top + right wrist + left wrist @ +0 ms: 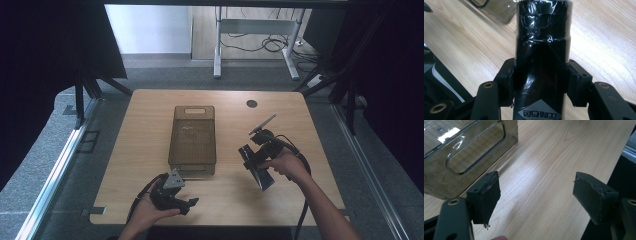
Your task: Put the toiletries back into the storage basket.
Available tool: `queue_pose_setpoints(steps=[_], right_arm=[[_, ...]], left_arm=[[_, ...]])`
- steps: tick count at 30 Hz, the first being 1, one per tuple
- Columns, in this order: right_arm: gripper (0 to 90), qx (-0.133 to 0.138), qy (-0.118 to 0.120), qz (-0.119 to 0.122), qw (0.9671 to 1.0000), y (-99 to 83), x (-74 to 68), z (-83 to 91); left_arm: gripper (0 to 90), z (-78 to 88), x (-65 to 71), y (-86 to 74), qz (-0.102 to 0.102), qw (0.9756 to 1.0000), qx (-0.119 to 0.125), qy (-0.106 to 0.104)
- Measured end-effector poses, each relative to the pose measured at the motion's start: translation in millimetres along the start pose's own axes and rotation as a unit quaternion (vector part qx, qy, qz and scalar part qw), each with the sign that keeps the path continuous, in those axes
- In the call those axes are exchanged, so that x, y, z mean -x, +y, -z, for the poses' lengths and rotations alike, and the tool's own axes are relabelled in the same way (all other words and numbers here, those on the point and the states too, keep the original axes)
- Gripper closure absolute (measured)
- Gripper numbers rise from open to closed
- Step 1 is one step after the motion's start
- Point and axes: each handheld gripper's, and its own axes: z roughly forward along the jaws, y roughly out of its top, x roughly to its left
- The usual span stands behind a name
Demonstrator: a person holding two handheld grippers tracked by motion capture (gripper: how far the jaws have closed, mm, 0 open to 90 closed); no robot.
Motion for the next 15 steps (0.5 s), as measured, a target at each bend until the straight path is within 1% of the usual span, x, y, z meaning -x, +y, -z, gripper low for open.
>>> queue_pose_setpoints(steps=[2, 8, 15], right_arm=[[48.4, 0.002, 0.005, -0.002, 1.0000, 1.1, 1.1, 0.6], [48.4, 0.006, 0.008, -0.008, 0.9999, 7.6, 2.4, 3.8], [48.4, 0.012, 0.010, -0.005, 0.9999, 22.2, -2.5, 10.2]], left_arm=[[22.1, -0.5, 0.2, 0.0, 0.000, 1.0000, 0.000, -0.001], [22.1, -1.0, 0.1, -0.1, -0.001, 1.0000, -0.002, -0.001], [22.1, -0.9, -0.6, -0.3, -0.001, 1.0000, -0.002, 0.000]])
